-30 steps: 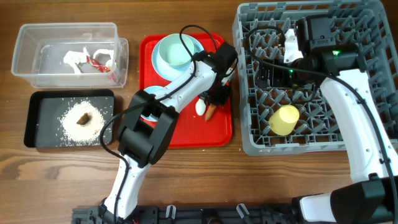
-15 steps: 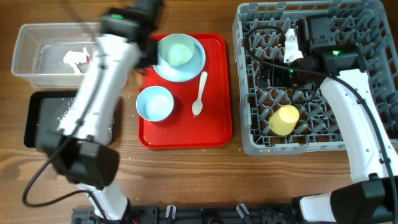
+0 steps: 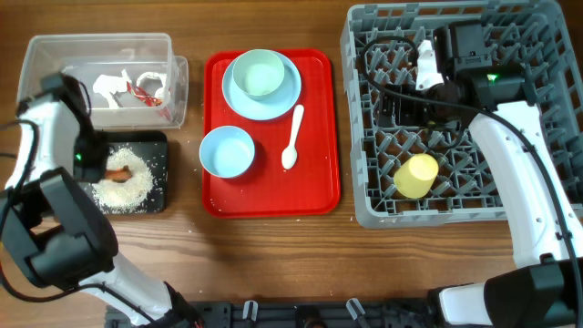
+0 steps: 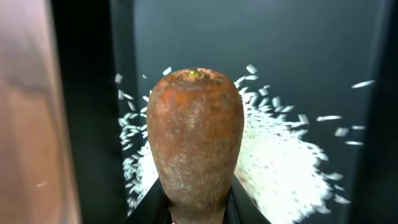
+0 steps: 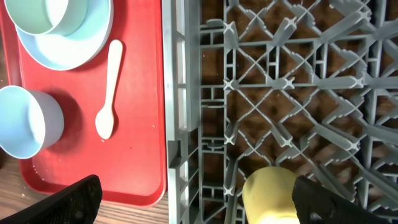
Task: Sort waste into correct bins and load items into the dishwasher rack
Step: 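Drop the carrot onto the black tray with the left gripper, then grasp the light-blue bowl with the right gripper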
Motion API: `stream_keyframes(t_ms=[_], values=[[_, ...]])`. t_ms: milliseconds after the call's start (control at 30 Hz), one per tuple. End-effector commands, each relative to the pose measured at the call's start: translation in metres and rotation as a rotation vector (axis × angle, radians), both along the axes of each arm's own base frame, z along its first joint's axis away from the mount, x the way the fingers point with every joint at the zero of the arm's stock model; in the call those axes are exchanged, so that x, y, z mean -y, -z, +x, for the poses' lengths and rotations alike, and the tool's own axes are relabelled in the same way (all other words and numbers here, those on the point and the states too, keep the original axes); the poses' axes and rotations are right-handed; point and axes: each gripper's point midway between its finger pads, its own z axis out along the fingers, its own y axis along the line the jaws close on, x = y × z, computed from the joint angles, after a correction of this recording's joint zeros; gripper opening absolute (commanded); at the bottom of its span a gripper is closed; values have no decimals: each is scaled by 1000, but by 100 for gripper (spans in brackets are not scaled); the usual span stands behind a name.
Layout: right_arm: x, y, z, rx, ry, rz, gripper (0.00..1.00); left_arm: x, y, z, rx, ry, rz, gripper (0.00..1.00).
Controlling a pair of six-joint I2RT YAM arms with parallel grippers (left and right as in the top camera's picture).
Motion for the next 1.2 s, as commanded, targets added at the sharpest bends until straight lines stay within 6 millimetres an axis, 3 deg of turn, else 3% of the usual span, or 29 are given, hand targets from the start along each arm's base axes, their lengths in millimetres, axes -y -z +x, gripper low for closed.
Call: stream_keyframes(t_ms=[0,100,167,233,300,367,433,533,633,700,833,900,967,1000,1100,1167], values=[[1,-10,2,35,-14,-9,100,3,23,-10,13,-38,5,9],[1,-10,2,36,-14,-9,100,5,31,-14,12,-36,5,22],[0,-11,3,42,-14,-8,100,5,31,-14,13,-36,2,39],[0,-11,4,47,-15,-8,100,9,31,-14,13,-33,-15,64],[0,-11,4,47,-15,-8,100,14,25,-12,37,-33,-42,65],[0,-11,4,48,-17,-8,100,14,4,-11,61,-7,-36,65],[0,-11,5,50,-17,-8,100,12,-28,-6,113,35,-11,68],[-1,-12,5,51,-20,0,100,6,-94,5,281,113,81,75],[-1,-12,5,51,-20,0,100,9,-132,-1,377,130,133,79],[-1,-12,5,53,-20,0,100,13,-142,-11,385,130,137,81],[-1,-12,6,57,-20,1,100,18,-128,-22,311,127,98,80],[-1,-13,7,58,-17,2,100,18,-120,-21,287,127,85,100],[-4,-15,10,62,20,29,100,17,-118,-20,282,127,83,100],[-11,-17,12,73,7,64,100,17,-118,-20,282,127,84,100],[-57,-39,31,184,-60,200,100,17,-118,-20,282,127,83,100],[-103,-51,40,255,-90,263,100,17,-118,-20,282,127,83,100]])
